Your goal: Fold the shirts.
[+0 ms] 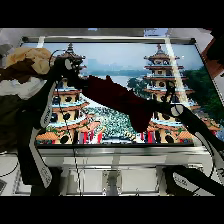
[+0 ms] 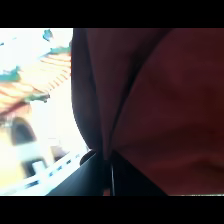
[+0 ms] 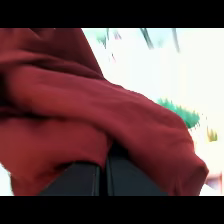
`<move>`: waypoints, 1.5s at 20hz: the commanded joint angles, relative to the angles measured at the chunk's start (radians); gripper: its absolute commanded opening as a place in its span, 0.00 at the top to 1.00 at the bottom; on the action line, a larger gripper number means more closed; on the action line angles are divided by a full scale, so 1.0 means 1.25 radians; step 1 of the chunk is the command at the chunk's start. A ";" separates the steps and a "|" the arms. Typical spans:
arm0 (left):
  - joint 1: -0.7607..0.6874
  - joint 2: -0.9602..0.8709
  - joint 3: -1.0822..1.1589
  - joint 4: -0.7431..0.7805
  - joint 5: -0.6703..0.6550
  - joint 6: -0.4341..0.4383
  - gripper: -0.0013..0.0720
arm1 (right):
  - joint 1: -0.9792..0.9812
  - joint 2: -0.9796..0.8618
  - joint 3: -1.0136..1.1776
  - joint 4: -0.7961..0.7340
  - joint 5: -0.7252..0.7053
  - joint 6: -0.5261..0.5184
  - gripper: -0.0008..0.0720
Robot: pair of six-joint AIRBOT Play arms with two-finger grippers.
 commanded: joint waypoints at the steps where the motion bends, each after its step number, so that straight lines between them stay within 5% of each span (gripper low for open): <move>1: 0.005 0.089 0.050 0.051 -0.059 0.019 0.96 | -0.037 0.082 0.107 -0.100 0.098 0.000 0.95; 8: 0.004 0.477 0.038 0.112 -0.198 0.057 0.96 | -0.105 0.442 0.350 -0.268 0.395 0.000 0.95; 15: 0.004 0.799 -0.034 0.030 -0.091 0.055 0.96 | -0.104 0.559 0.490 -0.246 0.348 -0.004 0.96; 18: 0.004 0.790 -0.161 0.031 -0.157 0.047 0.96 | -0.104 0.437 0.488 -0.177 0.340 -0.018 0.96; 21: 0.004 0.779 -0.429 0.030 -0.107 0.031 0.96 | -0.101 0.224 0.479 -0.068 0.338 -0.059 0.96; 26: 0.004 0.698 -0.874 0.039 0.238 0.007 0.96 | -0.049 -0.166 0.474 0.029 0.223 -0.067 0.95; 30: 0.004 0.566 -0.920 0.037 0.535 -0.102 0.93 | 0.034 -0.361 0.474 0.139 -0.069 -0.067 0.94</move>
